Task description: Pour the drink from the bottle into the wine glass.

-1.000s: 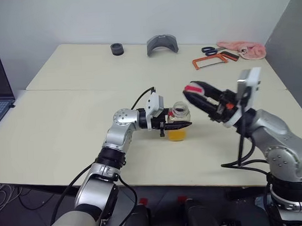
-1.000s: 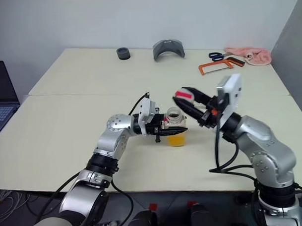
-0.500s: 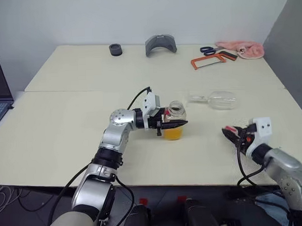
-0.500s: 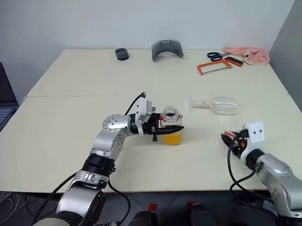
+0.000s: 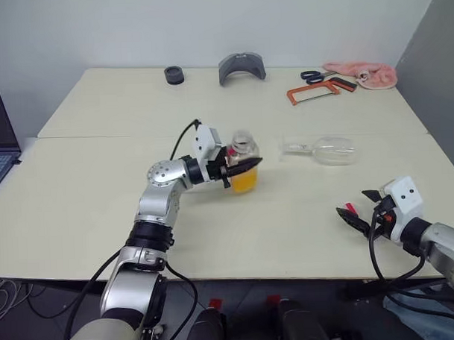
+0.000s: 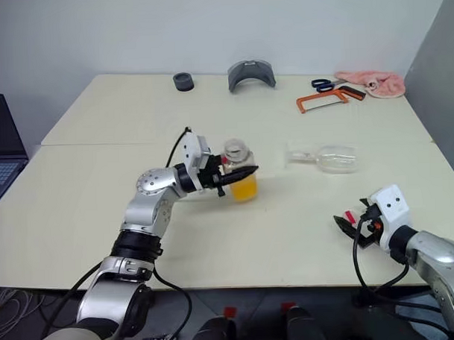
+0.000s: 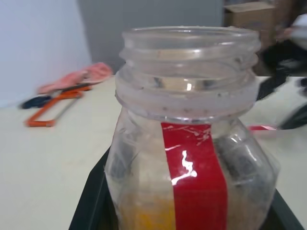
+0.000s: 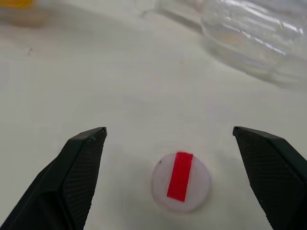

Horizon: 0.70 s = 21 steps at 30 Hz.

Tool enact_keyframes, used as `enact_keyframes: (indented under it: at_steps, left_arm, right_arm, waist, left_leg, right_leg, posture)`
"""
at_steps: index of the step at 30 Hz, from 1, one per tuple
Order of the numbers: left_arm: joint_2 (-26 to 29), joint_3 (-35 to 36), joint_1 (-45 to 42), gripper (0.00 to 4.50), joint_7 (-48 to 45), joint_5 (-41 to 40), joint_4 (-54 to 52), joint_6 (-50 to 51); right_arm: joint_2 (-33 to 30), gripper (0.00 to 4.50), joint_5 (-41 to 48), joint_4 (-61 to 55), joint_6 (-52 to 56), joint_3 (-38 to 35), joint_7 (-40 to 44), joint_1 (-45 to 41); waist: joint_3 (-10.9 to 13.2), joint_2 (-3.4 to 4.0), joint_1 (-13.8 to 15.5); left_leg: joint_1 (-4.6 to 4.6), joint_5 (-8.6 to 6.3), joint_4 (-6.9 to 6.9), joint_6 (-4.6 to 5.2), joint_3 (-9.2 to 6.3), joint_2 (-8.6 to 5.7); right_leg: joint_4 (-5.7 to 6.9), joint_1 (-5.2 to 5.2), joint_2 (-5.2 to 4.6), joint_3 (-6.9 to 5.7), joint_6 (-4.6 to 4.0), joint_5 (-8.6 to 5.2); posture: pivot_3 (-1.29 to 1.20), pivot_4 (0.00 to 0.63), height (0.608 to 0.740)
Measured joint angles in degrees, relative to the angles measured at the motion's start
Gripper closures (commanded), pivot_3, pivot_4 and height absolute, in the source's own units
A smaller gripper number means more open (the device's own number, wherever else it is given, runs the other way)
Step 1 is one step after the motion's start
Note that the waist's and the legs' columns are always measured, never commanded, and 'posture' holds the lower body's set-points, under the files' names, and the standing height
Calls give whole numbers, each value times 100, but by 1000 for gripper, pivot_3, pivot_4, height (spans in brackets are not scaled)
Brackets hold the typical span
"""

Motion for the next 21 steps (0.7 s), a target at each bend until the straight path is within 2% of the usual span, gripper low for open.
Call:
enact_keyframes:
  at_steps: [4, 8, 16, 21]
  left_arm:
    - [163, 395, -126, 2860, 1195, 266, 481, -157]
    - [393, 803, -237, 2861, 2231, 416, 1046, -263]
    - [650, 1319, -370, 2861, 3145, 426, 1787, -374]
    - [648, 1406, -447, 2861, 3327, 407, 2017, -529]
  right_arm:
    - [728, 0, 268, -302, 307, 917, -21, -1564]
    - [1571, 0, -21, 286, 531, 1851, -262, -2674]
    - [2886, 0, -939, 2111, 259, 2715, -531, -4038]
    - [3133, 0, -1288, 2649, 14, 2844, -440, -4220]
  waist:
    - [1, -3, -60]
    - [1, -4, -46]
    - [-1, -7, 23]
    - [-2, -10, 36]
  left_leg:
    - [-2, 1, -1, -1, -12, 6]
    - [-14, 2, 2, -3, -33, 7]
    - [-28, 14, 2, -25, -56, -4]
    - [-29, 14, 2, -26, -59, -5]
  right_leg:
    - [1, 1, 11, -13, -1, 0]
    - [1, -8, -13, -21, -2, 1]
    - [-1, -20, -34, -26, -2, 2]
    - [0, -21, -34, -30, -2, 2]
  posture:
    - [0, 150, 740]
    - [0, 150, 740]
    - [0, 150, 740]
    - [0, 150, 740]
